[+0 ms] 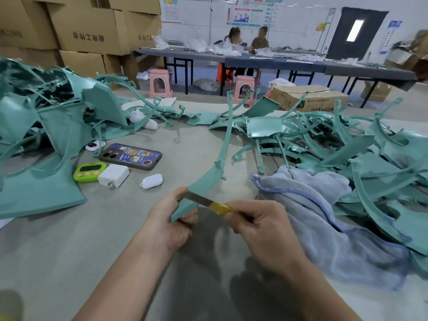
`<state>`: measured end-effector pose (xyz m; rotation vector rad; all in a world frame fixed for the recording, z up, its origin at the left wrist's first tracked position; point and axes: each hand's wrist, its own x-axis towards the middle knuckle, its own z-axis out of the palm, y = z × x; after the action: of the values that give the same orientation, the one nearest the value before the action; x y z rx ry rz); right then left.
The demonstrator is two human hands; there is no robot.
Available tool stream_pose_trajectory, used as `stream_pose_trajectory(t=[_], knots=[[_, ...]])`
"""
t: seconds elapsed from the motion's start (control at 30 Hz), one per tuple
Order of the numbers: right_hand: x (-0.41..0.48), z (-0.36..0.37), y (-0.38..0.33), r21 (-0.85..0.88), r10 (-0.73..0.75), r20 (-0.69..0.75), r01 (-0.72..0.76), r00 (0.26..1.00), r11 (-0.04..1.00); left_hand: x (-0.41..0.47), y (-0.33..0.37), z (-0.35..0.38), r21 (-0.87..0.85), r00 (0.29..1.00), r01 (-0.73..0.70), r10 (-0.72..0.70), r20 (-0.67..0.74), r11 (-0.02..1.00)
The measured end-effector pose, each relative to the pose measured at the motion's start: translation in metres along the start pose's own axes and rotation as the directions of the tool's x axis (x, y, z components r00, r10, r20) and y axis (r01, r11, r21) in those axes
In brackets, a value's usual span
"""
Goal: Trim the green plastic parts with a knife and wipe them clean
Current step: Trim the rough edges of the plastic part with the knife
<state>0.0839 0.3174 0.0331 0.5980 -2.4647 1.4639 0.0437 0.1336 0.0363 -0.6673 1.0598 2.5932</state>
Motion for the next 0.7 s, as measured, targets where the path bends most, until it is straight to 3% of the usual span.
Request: stream_pose_trajectory(t=[0.13,0.2,0.27,0.33,0.47,0.5,0.57,0.63,0.7], knots=[[0.005,-0.007,0.012,0.002,0.128,-0.295,-0.134,0.947,0.991,0.000,0.000,0.001,0.029,1.000,0.028,-0.028,0.004,0.999],[0.004,-0.012,0.010,0.048,0.101,-0.248,-0.092,0.963,0.995,0.000,0.000,0.000,0.028,1.000,0.019,-0.019,-0.008,0.999],[0.001,-0.008,0.003,0.066,0.042,-0.078,-0.037,0.996,0.997,0.000,-0.001,0.000,0.050,1.000,-0.008,0.009,-0.016,0.999],[0.001,-0.001,0.002,-0.002,0.052,-0.020,-0.052,0.998,0.999,0.000,-0.001,0.000,0.070,1.000,-0.014,0.016,-0.023,0.997],[0.009,-0.007,0.012,-0.075,0.143,-0.340,-0.179,0.929,0.981,0.003,0.000,-0.001,0.064,0.998,-0.025,0.029,-0.062,0.998],[0.009,-0.008,0.014,-0.013,0.179,-0.375,-0.198,0.909,0.980,0.003,-0.001,-0.002,0.067,0.993,-0.072,0.078,-0.085,0.995],[0.012,-0.007,0.014,0.285,0.323,-0.319,-0.235,0.891,0.929,0.004,-0.004,-0.001,0.051,0.969,-0.214,0.219,-0.113,0.975],[0.014,-0.003,0.011,0.610,0.454,-0.076,-0.318,0.888,0.726,0.006,-0.009,0.000,0.019,0.942,-0.325,0.326,-0.084,0.945],[0.015,0.002,0.009,0.763,0.463,0.148,-0.399,0.874,0.509,0.006,-0.012,-0.001,0.086,0.931,-0.363,0.365,-0.004,0.928]])
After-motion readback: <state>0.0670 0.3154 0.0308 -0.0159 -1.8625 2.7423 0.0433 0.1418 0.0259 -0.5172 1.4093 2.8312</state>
